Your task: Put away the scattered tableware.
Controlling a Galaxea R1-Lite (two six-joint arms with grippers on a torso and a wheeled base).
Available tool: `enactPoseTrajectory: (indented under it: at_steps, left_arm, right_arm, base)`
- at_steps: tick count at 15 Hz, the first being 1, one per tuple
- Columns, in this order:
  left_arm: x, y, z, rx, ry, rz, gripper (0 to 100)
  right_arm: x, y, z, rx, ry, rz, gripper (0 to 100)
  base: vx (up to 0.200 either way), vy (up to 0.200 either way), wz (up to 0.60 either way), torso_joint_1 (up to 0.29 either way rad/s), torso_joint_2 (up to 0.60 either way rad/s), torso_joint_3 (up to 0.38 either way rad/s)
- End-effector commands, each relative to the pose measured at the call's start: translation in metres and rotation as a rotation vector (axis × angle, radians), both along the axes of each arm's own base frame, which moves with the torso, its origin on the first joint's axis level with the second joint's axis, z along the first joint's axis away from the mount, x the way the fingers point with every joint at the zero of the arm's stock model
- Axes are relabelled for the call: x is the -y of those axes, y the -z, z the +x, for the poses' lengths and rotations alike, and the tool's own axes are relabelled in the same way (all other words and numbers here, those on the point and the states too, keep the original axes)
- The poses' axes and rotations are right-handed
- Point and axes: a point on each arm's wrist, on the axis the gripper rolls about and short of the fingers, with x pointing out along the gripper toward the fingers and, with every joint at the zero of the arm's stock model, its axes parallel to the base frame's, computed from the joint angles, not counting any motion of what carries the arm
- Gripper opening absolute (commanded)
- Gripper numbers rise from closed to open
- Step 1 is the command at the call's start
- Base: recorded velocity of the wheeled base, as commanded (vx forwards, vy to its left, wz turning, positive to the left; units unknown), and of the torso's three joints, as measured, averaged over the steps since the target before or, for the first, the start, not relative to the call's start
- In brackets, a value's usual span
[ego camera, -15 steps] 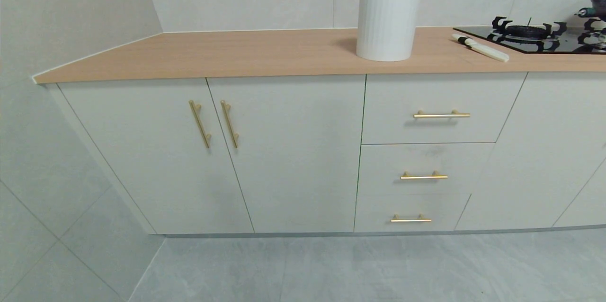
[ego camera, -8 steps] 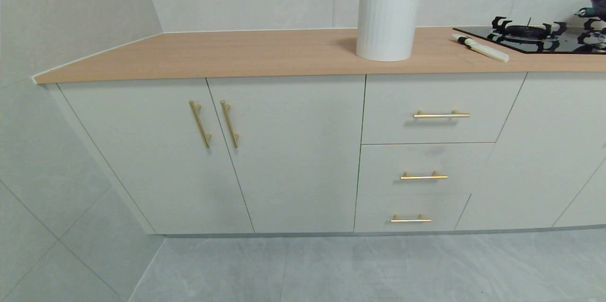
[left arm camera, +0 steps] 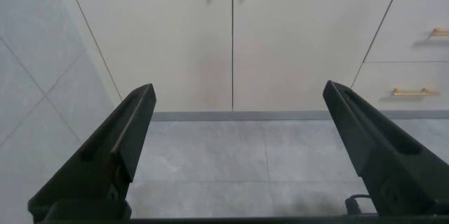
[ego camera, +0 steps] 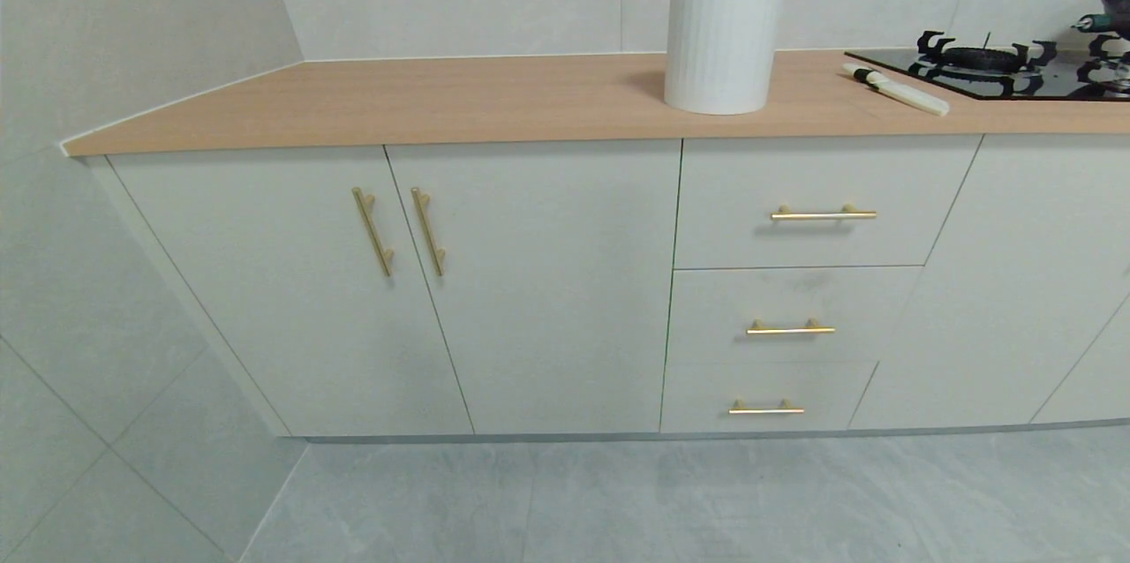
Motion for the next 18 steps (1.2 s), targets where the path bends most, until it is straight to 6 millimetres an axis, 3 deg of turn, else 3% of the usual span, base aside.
enactPoseTrajectory:
  at_steps: [1, 3, 18]
  left_arm:
    - [0.0, -0.0002, 0.0, 0.001, 0.0, 0.001, 100]
    - [0.0, -0.0002, 0.0, 0.001, 0.0, 0.004, 100]
    - [0.0, -0.0002, 0.0, 0.001, 0.0, 0.001, 100]
  right_arm:
    - [0.0, 0.0001, 0.0002, -0.003, 0.0, -0.001, 100]
    - [0.0, 0.0001, 0.0002, -0.003, 0.0, -0.001, 100]
    - [0.0, 0.0001, 0.0002, -0.003, 0.0, -0.001, 100]
  base:
    - [0.0, 0.0, 0.0, 0.0, 0.0, 0.0]
    - [0.0, 0.0, 0.0, 0.0, 0.0, 0.0]
    - [0.2, 0.0, 0.0, 0.003, 0.0, 0.002]
